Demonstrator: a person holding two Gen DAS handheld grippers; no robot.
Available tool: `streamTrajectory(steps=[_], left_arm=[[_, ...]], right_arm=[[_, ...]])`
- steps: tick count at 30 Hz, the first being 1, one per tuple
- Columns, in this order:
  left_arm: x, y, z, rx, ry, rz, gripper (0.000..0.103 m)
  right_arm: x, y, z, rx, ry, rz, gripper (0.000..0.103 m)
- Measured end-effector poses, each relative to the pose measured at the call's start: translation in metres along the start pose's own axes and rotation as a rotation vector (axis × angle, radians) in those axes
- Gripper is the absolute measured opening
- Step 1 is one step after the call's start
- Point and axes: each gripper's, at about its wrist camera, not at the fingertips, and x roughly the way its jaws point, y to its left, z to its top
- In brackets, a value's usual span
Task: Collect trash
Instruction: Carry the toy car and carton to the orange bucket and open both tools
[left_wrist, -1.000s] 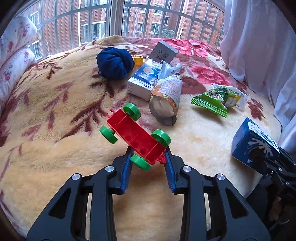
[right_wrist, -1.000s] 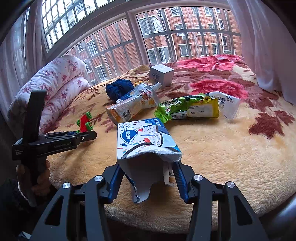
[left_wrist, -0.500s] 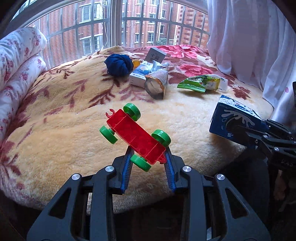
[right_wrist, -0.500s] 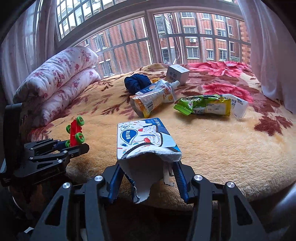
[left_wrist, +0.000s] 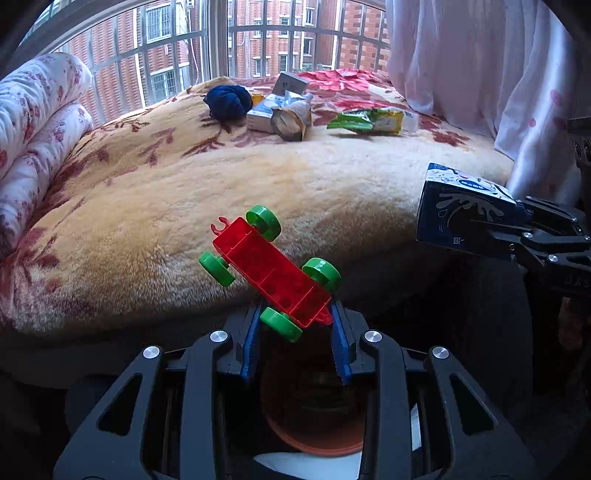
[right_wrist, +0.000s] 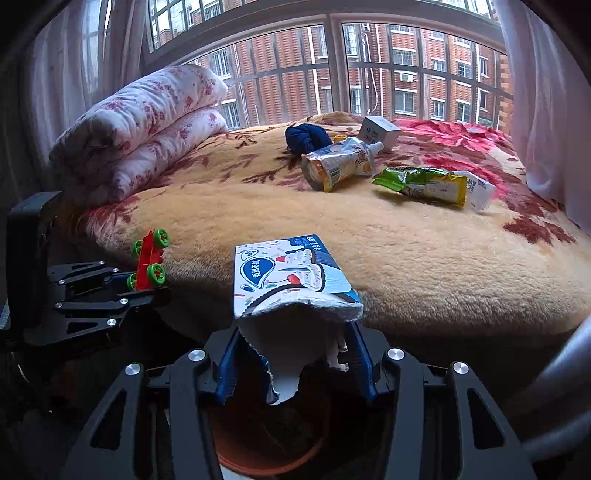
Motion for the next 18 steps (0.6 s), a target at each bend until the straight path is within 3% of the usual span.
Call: streamTrajectory(steps=[6,18], left_arm=[[0.016,-0.01,-0.037,0.06,0.116,-0.02,0.031],[0.075,-0.005,-0.063,-0.008,0.346,-0.132,0.031]], right_arm=[[0.001,0.018,-0.034,-0.072,0.097,0.006,0.05],[0.071,0.011,-0.075,-0.003,0.347,0.066,0.05]])
